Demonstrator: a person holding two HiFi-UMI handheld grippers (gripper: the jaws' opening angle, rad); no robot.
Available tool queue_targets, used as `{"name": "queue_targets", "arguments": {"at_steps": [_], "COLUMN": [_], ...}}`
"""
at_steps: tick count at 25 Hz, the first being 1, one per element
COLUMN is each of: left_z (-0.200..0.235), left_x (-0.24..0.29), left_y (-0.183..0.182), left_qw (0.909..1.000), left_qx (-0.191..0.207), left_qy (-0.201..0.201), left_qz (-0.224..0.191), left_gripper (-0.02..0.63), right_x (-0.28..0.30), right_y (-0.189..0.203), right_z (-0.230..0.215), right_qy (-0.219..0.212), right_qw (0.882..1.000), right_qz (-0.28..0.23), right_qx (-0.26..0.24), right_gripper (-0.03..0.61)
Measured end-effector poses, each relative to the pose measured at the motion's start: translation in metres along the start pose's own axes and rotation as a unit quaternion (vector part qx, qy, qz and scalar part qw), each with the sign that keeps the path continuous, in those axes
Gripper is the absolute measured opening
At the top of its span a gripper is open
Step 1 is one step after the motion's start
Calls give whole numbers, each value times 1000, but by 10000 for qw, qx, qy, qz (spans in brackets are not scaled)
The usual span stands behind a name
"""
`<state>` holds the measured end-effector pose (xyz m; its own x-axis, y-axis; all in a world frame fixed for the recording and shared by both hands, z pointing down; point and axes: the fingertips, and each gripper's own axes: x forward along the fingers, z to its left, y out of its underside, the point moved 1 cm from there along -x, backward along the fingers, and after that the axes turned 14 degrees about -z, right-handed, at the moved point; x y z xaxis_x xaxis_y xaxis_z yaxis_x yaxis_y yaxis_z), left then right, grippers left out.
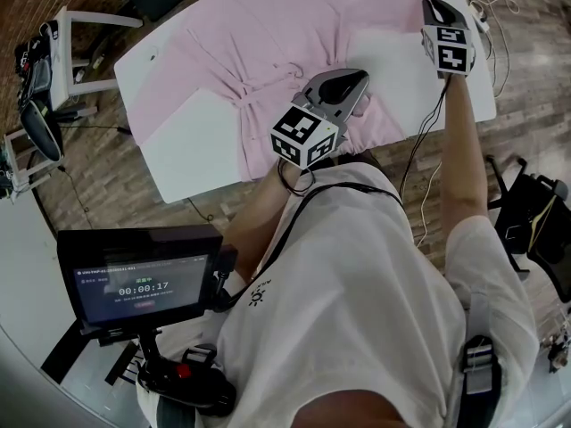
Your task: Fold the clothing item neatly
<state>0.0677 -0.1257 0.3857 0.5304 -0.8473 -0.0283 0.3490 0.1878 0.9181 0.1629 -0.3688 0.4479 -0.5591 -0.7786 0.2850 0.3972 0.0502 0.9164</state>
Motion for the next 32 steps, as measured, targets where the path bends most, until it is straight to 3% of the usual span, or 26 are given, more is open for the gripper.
{"name": "queue_targets", "arguments": {"at_steps": [32], "left_z": [15], "left_x": [-34], "left_y": [-11], "left_qw": [9998], "left_qx": [25], "left_qy": [-134], "left_qz": [-147], "left_gripper": [5], "right_x": [11], "right_y": [-25], "right_z": [43], "right_qy": [-200], "right_qw": [9996], "right_qz": [-118], "right_qx": [-167], "right_gripper": [40]}}
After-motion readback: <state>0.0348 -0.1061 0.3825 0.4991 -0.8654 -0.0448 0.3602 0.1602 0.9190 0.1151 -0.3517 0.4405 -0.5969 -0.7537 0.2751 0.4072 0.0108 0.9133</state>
